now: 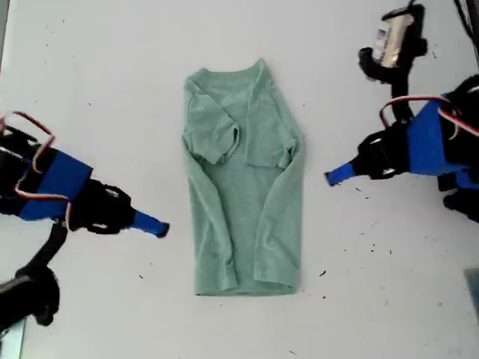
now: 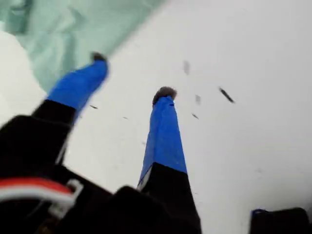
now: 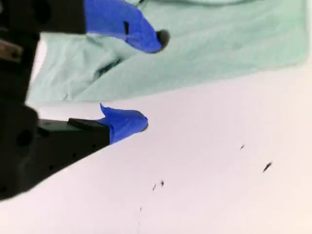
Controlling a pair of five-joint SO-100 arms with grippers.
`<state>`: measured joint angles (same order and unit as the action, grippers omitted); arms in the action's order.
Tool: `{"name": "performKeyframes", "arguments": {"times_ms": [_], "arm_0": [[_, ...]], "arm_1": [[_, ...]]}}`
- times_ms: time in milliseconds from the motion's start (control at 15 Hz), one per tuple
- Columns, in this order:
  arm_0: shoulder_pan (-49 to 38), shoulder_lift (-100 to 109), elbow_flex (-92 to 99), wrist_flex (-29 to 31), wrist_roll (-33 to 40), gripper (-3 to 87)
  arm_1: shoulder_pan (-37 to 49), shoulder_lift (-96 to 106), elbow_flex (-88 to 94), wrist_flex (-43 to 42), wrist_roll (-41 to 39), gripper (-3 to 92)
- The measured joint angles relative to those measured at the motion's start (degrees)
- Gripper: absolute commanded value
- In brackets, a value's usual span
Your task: Fold t shirt
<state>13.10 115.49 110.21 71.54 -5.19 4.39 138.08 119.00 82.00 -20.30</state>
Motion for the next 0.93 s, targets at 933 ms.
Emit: {"name": "performKeyframes", "arguments": {"times_ms": [933], "arm_0": [[5.1,-56.5,-48.0,-0.7,5.4,27.3]], "arm_1": [[-23.3,-65.0,-50.7,2.1,16.6,29.8]]}}
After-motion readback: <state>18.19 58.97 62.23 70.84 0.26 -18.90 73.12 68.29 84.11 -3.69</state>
